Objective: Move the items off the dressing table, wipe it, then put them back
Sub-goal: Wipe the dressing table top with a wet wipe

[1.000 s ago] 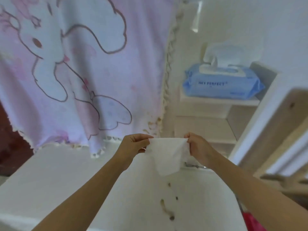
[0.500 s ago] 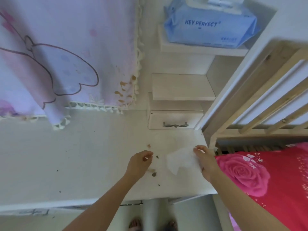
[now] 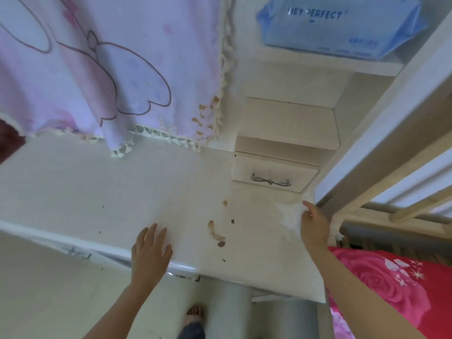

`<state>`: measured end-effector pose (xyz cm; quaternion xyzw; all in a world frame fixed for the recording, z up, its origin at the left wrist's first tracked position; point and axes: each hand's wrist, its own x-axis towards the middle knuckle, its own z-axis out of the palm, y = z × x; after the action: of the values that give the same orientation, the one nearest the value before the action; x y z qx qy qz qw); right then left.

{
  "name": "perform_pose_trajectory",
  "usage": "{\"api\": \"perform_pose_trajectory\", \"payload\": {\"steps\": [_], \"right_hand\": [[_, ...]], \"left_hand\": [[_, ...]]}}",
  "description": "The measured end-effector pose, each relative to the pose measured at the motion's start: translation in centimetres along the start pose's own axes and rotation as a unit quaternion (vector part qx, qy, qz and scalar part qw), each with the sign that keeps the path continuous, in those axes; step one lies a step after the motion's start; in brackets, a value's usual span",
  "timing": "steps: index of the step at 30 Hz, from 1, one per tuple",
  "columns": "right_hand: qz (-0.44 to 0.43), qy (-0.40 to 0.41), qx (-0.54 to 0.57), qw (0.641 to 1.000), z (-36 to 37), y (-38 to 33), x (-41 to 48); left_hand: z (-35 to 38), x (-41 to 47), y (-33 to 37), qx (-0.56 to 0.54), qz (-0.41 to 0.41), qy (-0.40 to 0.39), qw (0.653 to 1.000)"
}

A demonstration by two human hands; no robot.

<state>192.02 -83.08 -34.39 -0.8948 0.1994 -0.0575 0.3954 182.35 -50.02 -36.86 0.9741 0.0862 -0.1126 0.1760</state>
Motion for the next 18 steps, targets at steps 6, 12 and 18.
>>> {"api": "perform_pose_trajectory", "payload": {"steps": [6,12,18], "right_hand": [[-0.228,-0.196,-0.297,0.906,3.3,2.3,2.9],[-0.275,-0.212,-0.331,0.878,3.4,3.7,4.8],[-0.438,-0.362,-0.226,0.791,2.6,5.2,-2.8]], "left_hand": [[1.3,0.5,0.7,-0.01,-0.066,0.029,0.997],[1.5,1.6,0.8,0.044,-0.106,0.013,0.993],[1.8,1.4,1.5,0.054,-0.141,-0.037,0.988]]}}
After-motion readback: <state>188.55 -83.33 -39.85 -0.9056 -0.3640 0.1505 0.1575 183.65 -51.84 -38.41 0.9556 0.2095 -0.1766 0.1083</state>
